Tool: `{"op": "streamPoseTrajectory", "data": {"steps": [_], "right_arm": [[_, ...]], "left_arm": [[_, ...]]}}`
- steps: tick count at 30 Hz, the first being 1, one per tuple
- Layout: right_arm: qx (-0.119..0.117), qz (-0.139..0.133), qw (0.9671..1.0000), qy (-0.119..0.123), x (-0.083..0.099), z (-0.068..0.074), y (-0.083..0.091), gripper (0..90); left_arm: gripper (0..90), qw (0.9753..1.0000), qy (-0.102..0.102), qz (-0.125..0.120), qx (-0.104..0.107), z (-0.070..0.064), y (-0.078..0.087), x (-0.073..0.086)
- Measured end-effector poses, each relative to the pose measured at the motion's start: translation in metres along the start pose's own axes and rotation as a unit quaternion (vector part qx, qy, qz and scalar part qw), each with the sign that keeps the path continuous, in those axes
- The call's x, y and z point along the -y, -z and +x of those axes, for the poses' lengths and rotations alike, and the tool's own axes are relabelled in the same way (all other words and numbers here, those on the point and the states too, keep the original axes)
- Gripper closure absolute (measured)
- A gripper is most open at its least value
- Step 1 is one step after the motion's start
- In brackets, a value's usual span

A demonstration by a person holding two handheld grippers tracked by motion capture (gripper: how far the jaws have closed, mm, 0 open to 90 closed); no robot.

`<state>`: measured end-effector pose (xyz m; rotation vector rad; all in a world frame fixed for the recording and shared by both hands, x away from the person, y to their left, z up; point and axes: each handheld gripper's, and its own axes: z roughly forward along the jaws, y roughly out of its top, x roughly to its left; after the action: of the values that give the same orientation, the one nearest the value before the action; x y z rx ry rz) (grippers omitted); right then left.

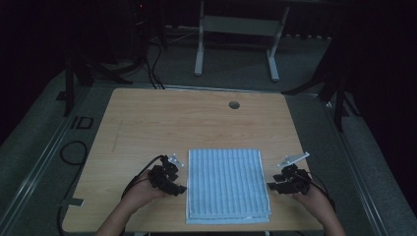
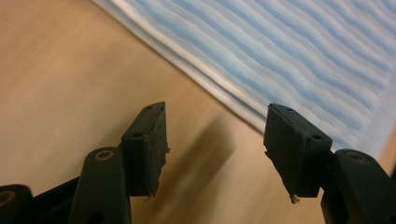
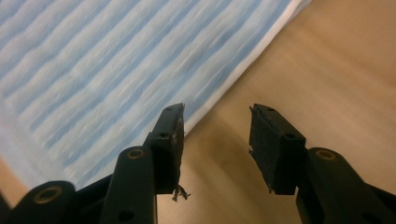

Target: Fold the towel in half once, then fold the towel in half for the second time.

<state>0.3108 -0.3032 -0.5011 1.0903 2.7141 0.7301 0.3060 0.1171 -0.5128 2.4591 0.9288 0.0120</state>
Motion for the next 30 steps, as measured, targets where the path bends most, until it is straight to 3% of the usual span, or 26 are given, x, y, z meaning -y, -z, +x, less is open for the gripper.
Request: {"op": "streamPoseTrajectory", "data": {"steps": [6,8,9,10,13,17,20,26,30], "right_arm": [[0.009,0.001,1.0,0.003,-0.033,-0.02,0.0,53.3],[0.011,0.001,0.9999,0.003,-0.039,-0.023,0.0,53.3],[0.011,-0.002,0.9999,-0.002,-0.052,-0.031,-0.002,53.1],[0.015,-0.004,0.9999,-0.004,-0.058,-0.035,-0.003,52.9],[0.017,-0.007,0.9998,-0.012,-0.069,-0.042,-0.006,52.9],[0.021,-0.004,0.9989,-0.041,-0.092,-0.057,-0.019,52.9],[0.014,0.005,0.9984,-0.055,-0.103,-0.063,-0.031,52.9],[0.013,0.036,0.9975,-0.059,-0.111,-0.066,-0.053,52.8],[0.02,0.059,0.9967,-0.051,-0.113,-0.065,-0.071,53.2]], "left_arm": [[37.6,0.9996,0.023,-0.005,-0.015,0.024,0.001,-0.027],[37.6,0.9996,0.023,-0.005,-0.015,0.024,0.001,-0.027],[36.3,0.9995,0.027,-0.01,-0.015,0.033,-0.001,-0.045],[34.9,0.9994,0.027,-0.011,-0.021,0.034,-0.003,-0.05],[34.9,0.9991,0.032,-0.015,-0.022,0.039,-0.007,-0.06],[35.0,0.9989,0.041,-0.01,-0.022,0.052,-0.02,-0.074],[36.7,0.9985,0.047,-0.012,-0.025,0.06,-0.026,-0.079],[39.7,0.9982,0.051,-0.005,-0.03,0.069,-0.036,-0.091],[47.2,0.998,0.057,0.007,-0.026,0.074,-0.045,-0.096]]}}
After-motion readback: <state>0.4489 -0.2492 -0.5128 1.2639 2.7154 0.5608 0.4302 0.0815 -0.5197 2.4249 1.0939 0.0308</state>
